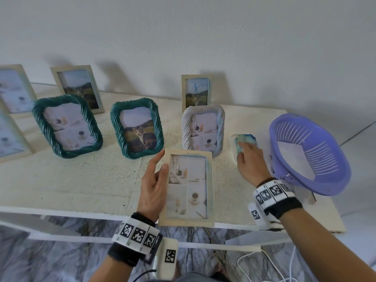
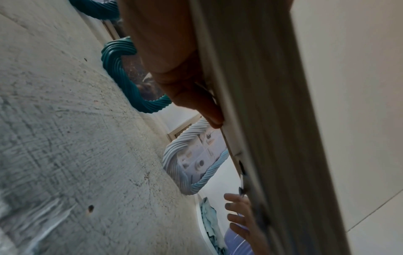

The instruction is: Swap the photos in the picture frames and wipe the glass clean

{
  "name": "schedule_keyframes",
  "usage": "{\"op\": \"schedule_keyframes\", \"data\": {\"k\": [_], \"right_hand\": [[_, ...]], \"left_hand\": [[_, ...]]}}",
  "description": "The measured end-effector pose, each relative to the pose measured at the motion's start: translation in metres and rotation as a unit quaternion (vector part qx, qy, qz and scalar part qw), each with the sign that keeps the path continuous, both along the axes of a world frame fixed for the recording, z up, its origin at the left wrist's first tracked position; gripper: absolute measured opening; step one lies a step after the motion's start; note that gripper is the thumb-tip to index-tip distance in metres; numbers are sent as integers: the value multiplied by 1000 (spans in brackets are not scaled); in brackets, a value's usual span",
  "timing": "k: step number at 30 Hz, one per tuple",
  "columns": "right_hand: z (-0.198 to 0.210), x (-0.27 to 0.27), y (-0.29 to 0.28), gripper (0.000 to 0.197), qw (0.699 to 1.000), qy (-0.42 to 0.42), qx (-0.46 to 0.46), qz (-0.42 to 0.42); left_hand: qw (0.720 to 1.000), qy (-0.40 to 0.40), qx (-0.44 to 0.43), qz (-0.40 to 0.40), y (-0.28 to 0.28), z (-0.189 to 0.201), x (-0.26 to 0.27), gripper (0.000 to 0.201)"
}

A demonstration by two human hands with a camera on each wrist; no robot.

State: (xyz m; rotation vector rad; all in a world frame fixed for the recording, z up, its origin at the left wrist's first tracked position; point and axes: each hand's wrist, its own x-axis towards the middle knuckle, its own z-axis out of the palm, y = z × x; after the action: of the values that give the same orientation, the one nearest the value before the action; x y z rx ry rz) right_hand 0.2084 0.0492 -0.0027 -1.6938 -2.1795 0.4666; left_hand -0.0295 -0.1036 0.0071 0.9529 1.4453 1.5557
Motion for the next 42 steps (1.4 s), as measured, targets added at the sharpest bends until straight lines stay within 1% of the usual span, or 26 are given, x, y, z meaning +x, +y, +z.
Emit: {"op": "schedule_keyframes", "data": {"k": [1,2,3,4,5,6,7,9,11,13,15,16,18,20,21,23,25,28,32,35,37,38,39,40,41,42], "right_hand": [[8,-5,-18,36,997,72,-24,4],[16,-11,-36,31,985,152,-79,4],[24,-17,-55,29,959,239,-153,2],[31,-23,-71,31,919,323,-228,-4],[36,-28,-84,34,868,399,-296,-10],[40,-31,-93,36,820,458,-343,-10],[41,-34,-100,35,789,497,-362,-7],[44,-37,-110,29,767,541,-345,-11],[47,-38,-115,22,764,567,-307,-16],[52,-40,-120,21,773,570,-279,-2],[54,-44,-125,23,795,550,-254,31],[55,-47,-128,25,809,534,-240,53],[57,-53,-135,29,832,502,-212,106],[57,-59,-142,34,857,459,-177,154],[55,-61,-144,37,878,424,-146,166],[48,-64,-146,45,917,351,-86,167],[41,-68,-147,55,934,319,-66,148],[37,-66,-146,58,949,289,-40,119],[46,-61,-142,48,978,154,61,130],[54,-56,-136,32,981,49,155,105],[56,-54,-137,21,976,-28,199,83],[56,-55,-139,17,976,-46,201,71],[57,-56,-141,16,981,-38,181,61],[58,-56,-143,17,990,4,131,55],[60,-56,-143,19,994,81,53,44],[61,-55,-142,20,982,181,-45,31]], "left_hand": [[1000,-2,-1,7,0,1,0,32],[1000,-5,-2,15,1,2,1,30],[1000,-9,0,22,1,3,3,27],[1000,-16,2,25,2,6,4,24],[999,-25,3,26,2,9,7,22],[999,-32,-1,27,4,10,8,19],[999,-35,-10,26,5,11,9,17],[998,-41,-39,14,7,12,11,15],[997,-39,-65,-23,6,11,12,29],[991,-21,-90,-91,2,10,11,71],[978,-25,-126,-162,-1,11,14,111],[972,-33,-136,-188,-2,13,16,123],[965,-56,-141,-213,-2,15,20,132],[962,-91,-139,-214,-3,18,20,127],[960,-118,-138,-211,-4,19,19,122],[951,-182,-132,-212,-4,23,18,113],[943,-213,-124,-222,-5,27,17,104],[948,-187,-135,-219,-4,28,15,100],[961,-145,-135,-195,-4,26,10,90],[965,-121,-147,-181,-5,27,7,115],[968,-105,-151,-170,-5,30,7,119],[969,-98,-153,-168,-4,30,7,117],[970,-91,-153,-164,-4,31,9,113],[973,-78,-149,-161,-4,32,11,110],[975,-63,-142,-157,-4,33,13,110],[978,-46,-134,-152,-5,33,14,113]]}}
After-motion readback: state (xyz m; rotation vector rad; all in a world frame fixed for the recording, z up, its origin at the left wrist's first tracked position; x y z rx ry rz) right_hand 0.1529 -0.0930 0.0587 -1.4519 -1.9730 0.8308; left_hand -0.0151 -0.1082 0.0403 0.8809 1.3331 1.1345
